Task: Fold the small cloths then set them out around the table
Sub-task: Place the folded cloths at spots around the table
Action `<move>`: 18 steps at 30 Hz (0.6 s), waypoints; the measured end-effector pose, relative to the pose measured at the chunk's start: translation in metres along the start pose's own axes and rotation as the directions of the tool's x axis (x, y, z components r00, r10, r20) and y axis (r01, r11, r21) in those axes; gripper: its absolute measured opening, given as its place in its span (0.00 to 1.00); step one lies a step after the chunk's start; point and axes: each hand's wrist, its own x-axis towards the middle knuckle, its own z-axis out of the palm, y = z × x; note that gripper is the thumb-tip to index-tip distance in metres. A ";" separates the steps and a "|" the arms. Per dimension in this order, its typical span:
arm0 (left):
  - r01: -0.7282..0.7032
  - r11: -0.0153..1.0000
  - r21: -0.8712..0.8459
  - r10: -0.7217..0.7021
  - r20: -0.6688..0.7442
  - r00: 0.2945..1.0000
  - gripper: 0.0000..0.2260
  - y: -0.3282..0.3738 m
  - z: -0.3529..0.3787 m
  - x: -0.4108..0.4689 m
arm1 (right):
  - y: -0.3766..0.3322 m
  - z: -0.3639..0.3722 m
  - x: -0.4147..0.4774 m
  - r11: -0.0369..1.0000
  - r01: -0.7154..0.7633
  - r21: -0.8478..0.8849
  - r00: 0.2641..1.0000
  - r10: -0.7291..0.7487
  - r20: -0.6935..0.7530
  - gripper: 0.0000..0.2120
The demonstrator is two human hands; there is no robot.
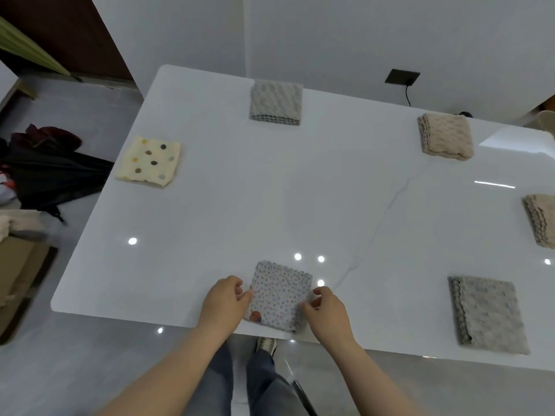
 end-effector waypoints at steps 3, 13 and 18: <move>-0.007 1.000 0.023 0.006 0.021 1.000 0.17 0.002 0.002 0.005 | -0.002 0.003 0.002 1.000 -0.021 0.004 1.000 0.021 -0.017 0.14; -0.019 0.988 0.152 0.014 0.038 0.999 0.08 0.006 0.016 0.006 | -0.002 0.017 0.002 0.982 -0.088 0.169 0.995 0.096 -0.038 0.04; 0.014 0.997 0.073 -0.017 0.046 0.999 0.06 0.003 0.016 0.007 | -0.007 0.015 0.006 0.974 -0.089 0.209 0.994 0.099 -0.040 0.04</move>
